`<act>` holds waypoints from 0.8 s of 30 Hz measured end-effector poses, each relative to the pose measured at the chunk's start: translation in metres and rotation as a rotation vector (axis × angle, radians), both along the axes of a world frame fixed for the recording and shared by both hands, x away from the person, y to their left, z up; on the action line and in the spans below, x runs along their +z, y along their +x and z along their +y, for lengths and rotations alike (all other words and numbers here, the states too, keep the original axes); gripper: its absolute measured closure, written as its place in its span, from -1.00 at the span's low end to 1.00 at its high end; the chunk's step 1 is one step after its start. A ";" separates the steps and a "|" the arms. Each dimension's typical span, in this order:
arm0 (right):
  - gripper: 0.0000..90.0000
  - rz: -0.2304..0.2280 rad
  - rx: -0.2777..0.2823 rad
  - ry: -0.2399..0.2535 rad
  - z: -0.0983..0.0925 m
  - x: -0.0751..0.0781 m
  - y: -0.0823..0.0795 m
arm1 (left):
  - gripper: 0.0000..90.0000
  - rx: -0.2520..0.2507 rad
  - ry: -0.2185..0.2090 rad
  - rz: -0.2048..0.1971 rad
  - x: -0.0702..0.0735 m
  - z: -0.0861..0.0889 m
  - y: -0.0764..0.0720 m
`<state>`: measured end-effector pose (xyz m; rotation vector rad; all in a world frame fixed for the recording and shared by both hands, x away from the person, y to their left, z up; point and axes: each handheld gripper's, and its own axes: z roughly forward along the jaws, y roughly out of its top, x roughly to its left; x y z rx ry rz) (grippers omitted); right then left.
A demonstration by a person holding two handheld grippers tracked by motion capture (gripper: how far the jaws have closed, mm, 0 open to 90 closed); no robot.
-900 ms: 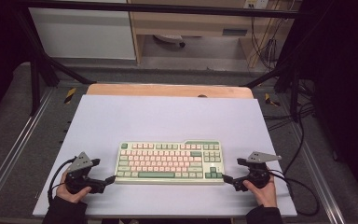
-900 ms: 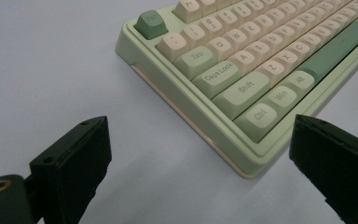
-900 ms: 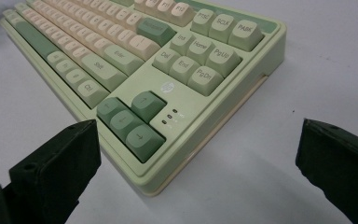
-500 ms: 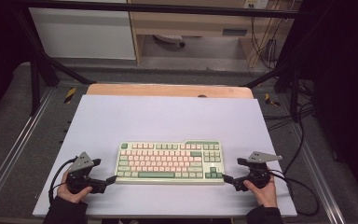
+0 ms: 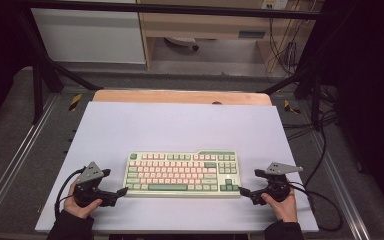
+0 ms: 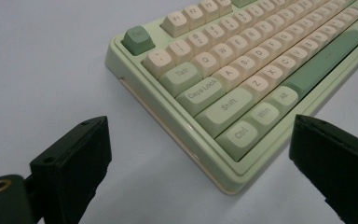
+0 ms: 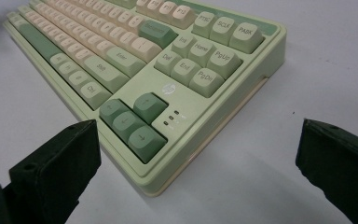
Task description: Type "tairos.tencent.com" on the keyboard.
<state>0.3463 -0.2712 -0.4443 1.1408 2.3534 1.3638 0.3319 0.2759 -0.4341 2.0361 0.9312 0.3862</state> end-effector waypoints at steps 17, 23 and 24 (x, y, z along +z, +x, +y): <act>-0.99 0.003 0.000 -0.006 0.000 0.000 0.000 | -0.77 0.014 -0.025 0.004 0.012 -0.014 0.004; -0.99 0.001 0.000 -0.007 0.000 0.000 0.000 | -0.53 0.015 -0.027 -0.012 0.021 -0.028 0.005; -0.99 0.001 0.000 -0.007 0.000 0.000 0.000 | -0.53 0.015 -0.027 -0.012 0.022 -0.031 0.005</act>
